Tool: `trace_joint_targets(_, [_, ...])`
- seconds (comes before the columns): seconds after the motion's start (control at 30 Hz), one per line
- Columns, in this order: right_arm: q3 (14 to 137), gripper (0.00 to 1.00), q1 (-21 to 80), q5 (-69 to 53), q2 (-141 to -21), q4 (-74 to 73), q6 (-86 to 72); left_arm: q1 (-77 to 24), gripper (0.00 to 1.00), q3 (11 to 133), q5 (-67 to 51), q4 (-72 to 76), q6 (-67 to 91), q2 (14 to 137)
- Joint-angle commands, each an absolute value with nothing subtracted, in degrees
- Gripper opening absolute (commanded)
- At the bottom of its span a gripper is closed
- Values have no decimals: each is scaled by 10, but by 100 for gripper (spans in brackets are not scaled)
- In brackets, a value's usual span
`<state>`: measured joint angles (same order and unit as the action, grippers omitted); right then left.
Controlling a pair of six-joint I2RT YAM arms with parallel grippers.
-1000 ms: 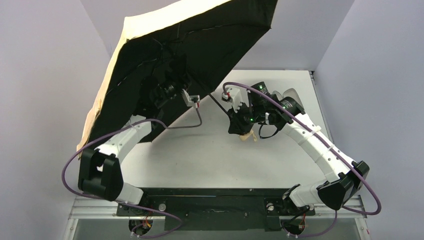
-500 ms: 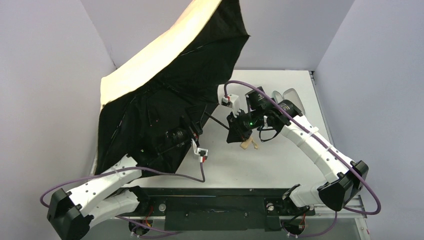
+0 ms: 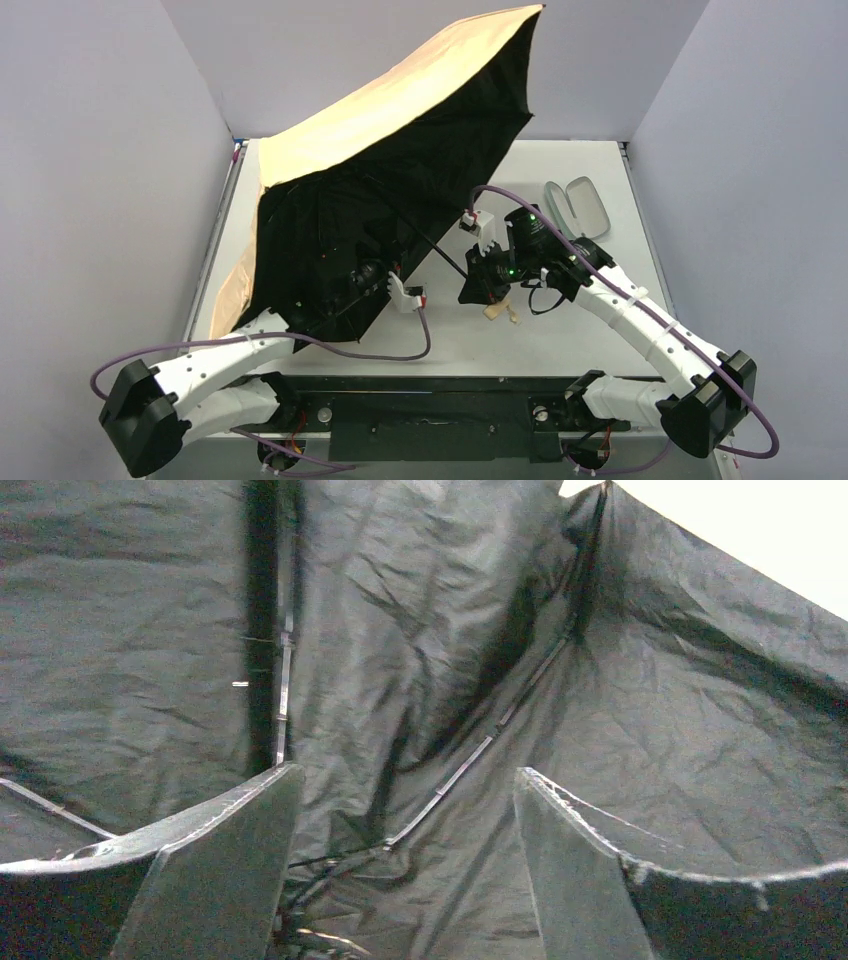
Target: Open the umbrella
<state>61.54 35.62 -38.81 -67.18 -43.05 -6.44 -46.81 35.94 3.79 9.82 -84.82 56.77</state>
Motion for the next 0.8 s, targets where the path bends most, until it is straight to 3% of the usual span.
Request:
trace_joint_targets(0.0, [624,0,360,-390,-643,-385,-62,-436,69,397,61,188,-855,622])
trace_joint_targets(0.13, [623,0,360,-385,-635,-401,-48,-386,57,427,50,231,-863,684])
trace_joint_targets(0.23, [623,0,358,-379,-628,-408,-44,-346,56,428,28,256,-869,702])
trace_joint_targets(0.47, [637,0,350,-373,-628,-408,-44,-334,59,385,-139,127,-856,535])
trace_joint_targets(0.77, [629,0,353,-379,-627,-409,-39,-397,65,406,-82,170,-881,562])
